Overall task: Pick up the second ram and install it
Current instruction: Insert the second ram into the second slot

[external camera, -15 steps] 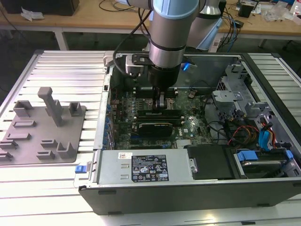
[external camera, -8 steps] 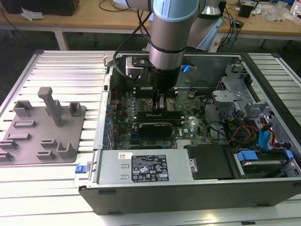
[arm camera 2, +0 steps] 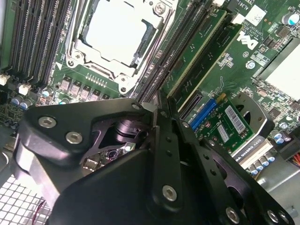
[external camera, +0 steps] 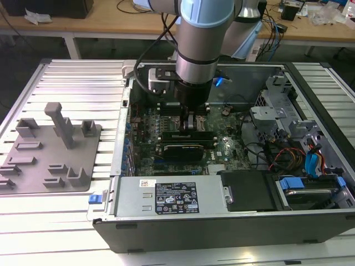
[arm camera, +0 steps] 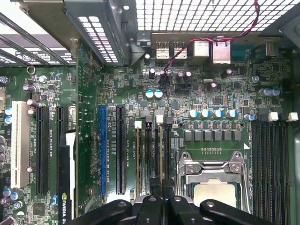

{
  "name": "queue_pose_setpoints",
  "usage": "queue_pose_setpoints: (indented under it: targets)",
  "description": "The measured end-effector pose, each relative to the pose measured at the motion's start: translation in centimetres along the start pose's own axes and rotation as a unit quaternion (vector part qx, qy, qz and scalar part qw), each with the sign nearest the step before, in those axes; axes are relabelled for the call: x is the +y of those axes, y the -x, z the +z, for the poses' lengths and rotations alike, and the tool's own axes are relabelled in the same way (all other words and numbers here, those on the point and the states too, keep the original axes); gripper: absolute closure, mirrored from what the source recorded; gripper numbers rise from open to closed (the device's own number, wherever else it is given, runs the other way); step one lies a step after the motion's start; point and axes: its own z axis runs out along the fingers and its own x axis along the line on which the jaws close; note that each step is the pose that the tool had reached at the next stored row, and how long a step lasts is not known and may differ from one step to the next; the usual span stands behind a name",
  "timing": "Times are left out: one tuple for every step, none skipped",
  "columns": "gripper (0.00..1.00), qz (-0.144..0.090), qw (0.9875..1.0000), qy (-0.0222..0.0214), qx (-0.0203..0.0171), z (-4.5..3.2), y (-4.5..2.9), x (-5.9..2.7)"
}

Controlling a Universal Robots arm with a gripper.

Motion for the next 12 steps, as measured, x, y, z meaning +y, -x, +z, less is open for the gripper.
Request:
queue_pose_setpoints:
  targets:
    - [0.91, 0.000, 1.0000, 0.0000, 0.0000, 0.01, 0.00, -0.01]
    - [0.91, 0.000, 1.0000, 0.0000, 0.0000, 0.00, 0.00, -0.01]
    - [0.91, 0.000, 1.0000, 0.0000, 0.0000, 0.01, 0.00, -0.02]
    - [0.91, 0.000, 1.0000, 0.0000, -0.0001, 0.03, 0.00, -0.04]
    - [0.91, 0.000, 1.0000, 0.0000, -0.0001, 0.03, 0.00, -0.04]
    - [0.91, 0.000, 1.0000, 0.0000, -0.0001, 0.03, 0.00, -0.04]
    - [0.91, 0.000, 1.0000, -0.0001, -0.0002, 0.09, 0.00, -0.05]
    - [0.91, 0.000, 1.0000, 0.0000, 0.0000, 0.10, 0.00, -0.05]
    - [0.91, 0.000, 1.0000, 0.0000, 0.0000, 0.10, 0.00, -0.05]
    - [0.91, 0.000, 1.0000, 0.0000, 0.0000, 0.10, 0.00, -0.05]
    - [0.91, 0.000, 1.0000, 0.0000, 0.0000, 0.10, 0.00, -0.05]
    - [0.91, 0.000, 1.0000, 0.0000, 0.0000, 0.11, 0.00, -0.05]
